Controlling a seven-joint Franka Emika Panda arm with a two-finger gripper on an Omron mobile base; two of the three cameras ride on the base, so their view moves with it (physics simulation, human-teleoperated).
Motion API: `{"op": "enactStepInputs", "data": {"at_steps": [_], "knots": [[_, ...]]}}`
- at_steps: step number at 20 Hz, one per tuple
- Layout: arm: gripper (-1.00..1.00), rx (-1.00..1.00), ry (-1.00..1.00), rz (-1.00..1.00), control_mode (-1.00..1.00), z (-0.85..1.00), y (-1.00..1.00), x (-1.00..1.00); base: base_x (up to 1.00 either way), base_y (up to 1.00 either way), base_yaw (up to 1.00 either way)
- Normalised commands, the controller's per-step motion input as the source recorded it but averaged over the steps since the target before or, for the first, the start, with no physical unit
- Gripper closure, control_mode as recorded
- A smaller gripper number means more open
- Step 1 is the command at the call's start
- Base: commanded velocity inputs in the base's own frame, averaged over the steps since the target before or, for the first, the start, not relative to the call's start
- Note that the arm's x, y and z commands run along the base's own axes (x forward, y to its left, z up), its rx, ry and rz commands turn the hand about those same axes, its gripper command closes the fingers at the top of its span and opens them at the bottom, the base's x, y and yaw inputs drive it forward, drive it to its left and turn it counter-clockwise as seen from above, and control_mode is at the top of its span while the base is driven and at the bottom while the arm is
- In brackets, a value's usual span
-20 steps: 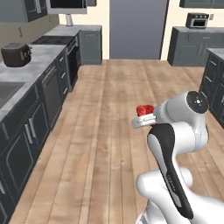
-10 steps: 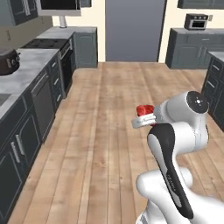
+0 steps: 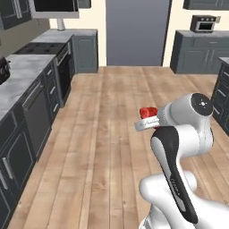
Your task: Transport the steak from the fridge to the microwave and turn on the microwave.
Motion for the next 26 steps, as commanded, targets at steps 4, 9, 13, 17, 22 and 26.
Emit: {"op": "enactStepInputs", "data": {"at_steps": [4, 9, 13, 17, 22, 26], "knots": [[1.0, 0.0, 0.0, 0.0, 1.0, 0.0, 0.0, 0.0, 0.72, -0.13, -0.01], [1.0, 0.0, 0.0, 0.0, 1.0, 0.0, 0.0, 0.0, 0.7, -0.14, 0.0], [1.0, 0.0, 0.0, 0.0, 1.0, 0.0, 0.0, 0.0, 0.67, -0.15, 0.0], [1.0, 0.0, 0.0, 0.0, 1.0, 0.0, 0.0, 0.0, 0.68, -0.16, 0.0], [1.0, 0.0, 0.0, 0.0, 1.0, 0.0, 0.0, 0.0, 0.68, -0.15, 0.0], [1.0, 0.0, 0.0, 0.0, 1.0, 0.0, 0.0, 0.0, 0.68, -0.14, 0.0]]}}
